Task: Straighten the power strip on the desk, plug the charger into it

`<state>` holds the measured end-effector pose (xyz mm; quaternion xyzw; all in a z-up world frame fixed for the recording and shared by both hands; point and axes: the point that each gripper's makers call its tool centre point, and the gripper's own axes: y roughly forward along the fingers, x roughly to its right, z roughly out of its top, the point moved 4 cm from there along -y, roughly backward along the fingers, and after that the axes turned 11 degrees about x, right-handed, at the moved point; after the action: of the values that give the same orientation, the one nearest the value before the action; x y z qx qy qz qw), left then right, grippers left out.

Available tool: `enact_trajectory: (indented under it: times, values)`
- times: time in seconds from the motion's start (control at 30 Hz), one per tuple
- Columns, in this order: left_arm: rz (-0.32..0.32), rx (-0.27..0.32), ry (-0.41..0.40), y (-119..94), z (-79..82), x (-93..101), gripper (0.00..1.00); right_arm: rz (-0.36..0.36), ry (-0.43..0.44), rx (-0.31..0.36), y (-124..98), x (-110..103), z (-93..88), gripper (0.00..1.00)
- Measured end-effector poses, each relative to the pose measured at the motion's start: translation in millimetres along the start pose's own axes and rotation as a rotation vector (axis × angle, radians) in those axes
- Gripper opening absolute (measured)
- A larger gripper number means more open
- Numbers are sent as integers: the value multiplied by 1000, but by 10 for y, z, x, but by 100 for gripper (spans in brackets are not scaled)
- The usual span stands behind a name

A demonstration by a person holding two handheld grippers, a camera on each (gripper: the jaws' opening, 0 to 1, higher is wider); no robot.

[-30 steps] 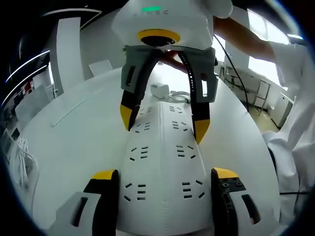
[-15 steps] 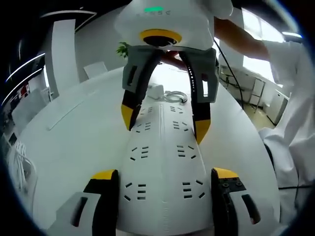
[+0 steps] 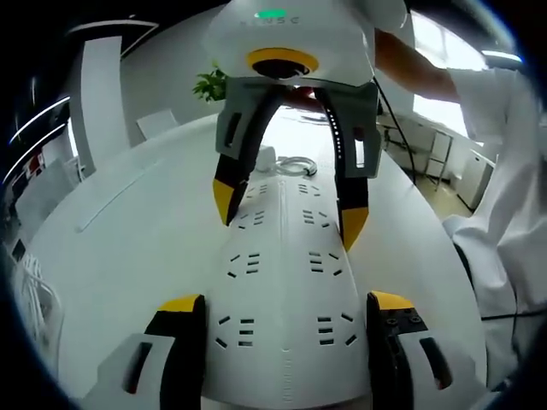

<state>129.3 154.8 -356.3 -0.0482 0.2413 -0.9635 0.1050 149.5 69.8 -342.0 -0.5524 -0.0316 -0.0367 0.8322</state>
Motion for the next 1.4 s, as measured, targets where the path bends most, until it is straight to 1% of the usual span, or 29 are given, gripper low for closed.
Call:
enact_trajectory:
  times: [0.37, 0.6, 0.87, 1.23, 1.4]
  values:
    - [-26, 5, 10, -21, -4, 30, 78, -23, 46, 8, -7, -60, 4, 65]
    - [-40, -5, 20, -36, -9, 16, 78, -35, 70, 18, -10, -90, 10, 65]
    - [-54, -6, 29, -53, -20, 29, 78, -51, 105, 13, -11, -144, 23, 65]
    - [-90, 17, 57, -76, -44, 25, 78, -75, 154, 12, -9, -218, 42, 65]
    - [-101, 27, 67, -72, -42, 55, 79, -82, 172, 8, -11, -236, 41, 65]
